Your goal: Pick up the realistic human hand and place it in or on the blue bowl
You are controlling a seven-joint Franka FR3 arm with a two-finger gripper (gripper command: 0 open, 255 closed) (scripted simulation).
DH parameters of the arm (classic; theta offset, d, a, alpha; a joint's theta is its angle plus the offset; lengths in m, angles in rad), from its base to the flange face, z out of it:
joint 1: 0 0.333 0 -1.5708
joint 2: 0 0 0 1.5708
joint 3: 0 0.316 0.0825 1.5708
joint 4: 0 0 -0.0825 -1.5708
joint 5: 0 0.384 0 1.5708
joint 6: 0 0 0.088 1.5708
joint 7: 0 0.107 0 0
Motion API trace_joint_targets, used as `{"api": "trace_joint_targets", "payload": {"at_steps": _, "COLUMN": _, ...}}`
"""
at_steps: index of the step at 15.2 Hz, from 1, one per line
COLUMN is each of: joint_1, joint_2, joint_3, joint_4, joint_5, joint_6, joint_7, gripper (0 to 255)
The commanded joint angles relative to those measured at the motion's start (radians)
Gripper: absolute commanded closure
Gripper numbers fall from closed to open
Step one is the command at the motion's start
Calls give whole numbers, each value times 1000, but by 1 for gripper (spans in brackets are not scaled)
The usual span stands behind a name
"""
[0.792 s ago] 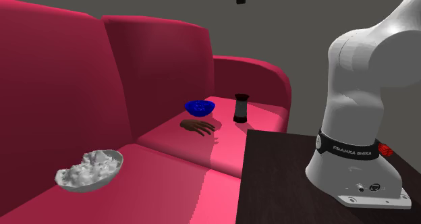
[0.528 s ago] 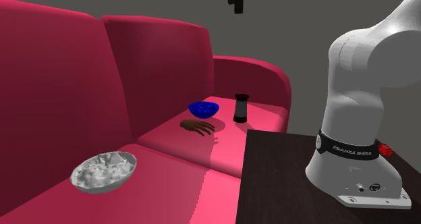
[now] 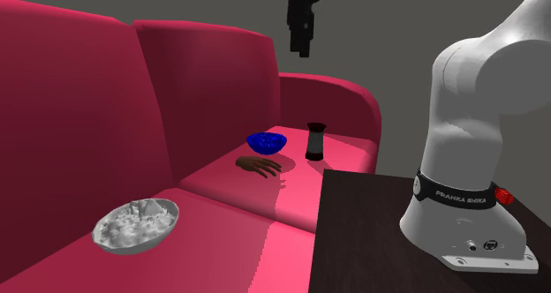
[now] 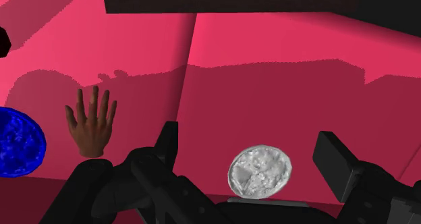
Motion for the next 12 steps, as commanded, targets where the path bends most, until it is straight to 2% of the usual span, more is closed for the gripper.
{"api": "trace_joint_targets", "payload": {"at_steps": 1, "joint_1": -11, "joint_2": 34, "joint_3": -45, "joint_4": -28, "joint_5": -10, "joint_6": 72, "joint_7": -42, "gripper": 0}}
{"api": "trace_joint_targets", "payload": {"at_steps": 7, "joint_1": -22, "joint_2": 172, "joint_3": -178, "joint_4": -75, "joint_5": -3, "joint_6": 278, "joint_7": -168, "gripper": 0}}
{"api": "trace_joint_targets", "payload": {"at_steps": 12, "joint_1": 6, "joint_2": 338, "joint_3": -302, "joint_4": -70, "joint_5": 62, "joint_6": 443, "joint_7": -307, "gripper": 0}}
